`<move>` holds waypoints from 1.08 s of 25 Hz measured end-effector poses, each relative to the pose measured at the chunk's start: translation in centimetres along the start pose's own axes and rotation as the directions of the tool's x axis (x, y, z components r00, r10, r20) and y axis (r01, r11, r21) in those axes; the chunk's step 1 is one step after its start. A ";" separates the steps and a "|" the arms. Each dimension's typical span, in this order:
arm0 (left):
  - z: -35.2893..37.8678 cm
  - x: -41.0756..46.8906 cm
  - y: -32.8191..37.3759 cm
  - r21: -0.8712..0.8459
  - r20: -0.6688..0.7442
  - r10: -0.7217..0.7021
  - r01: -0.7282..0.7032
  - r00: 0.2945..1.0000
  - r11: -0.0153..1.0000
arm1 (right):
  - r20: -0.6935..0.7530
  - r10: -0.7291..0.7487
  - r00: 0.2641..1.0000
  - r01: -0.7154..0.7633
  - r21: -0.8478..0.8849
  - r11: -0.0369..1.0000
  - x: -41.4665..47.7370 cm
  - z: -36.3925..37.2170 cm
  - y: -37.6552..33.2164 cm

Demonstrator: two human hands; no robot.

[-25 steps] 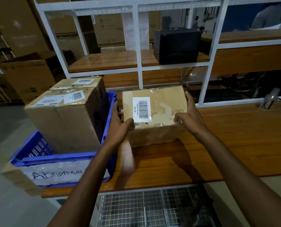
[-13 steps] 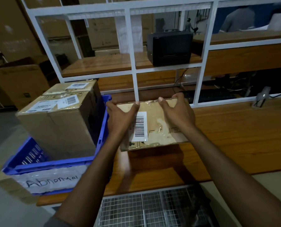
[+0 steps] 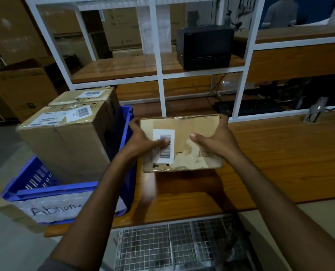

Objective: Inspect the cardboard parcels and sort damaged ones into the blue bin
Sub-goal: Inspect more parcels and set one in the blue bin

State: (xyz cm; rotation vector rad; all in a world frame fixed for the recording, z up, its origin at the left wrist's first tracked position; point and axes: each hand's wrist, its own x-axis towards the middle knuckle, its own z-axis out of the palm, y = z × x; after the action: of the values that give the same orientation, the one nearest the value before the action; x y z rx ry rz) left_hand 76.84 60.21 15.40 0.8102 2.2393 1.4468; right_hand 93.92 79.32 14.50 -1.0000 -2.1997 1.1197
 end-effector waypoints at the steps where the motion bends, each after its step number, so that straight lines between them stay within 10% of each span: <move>1: 0.4 -0.5 -1.1 0.075 -0.036 0.007 -0.005 0.999 0.997 | -0.037 -0.010 0.999 0.008 -0.041 0.999 -0.2 0.7 0.2; 8: 2.2 -2.6 -1.3 0.077 -0.382 0.091 -0.067 0.920 0.995 | -0.142 -0.036 0.989 0.058 0.152 0.987 0.5 0.1 0.5; 12: 1.6 -3.6 -0.2 -0.147 -0.217 0.143 -0.177 0.966 0.973 | -0.023 -0.163 0.986 0.164 0.234 0.958 -0.1 -2.2 0.8; 27: 0.1 -3.4 -2.4 0.127 -0.042 0.436 -0.428 0.899 0.895 | 0.038 -0.269 0.963 0.250 0.257 0.933 -1.1 -2.2 2.1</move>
State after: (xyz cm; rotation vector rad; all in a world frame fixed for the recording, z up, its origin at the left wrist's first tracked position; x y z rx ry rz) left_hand 78.92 57.38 13.15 1.3902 2.3077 1.5593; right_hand 96.96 80.36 13.89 -0.5509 -2.1030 1.2830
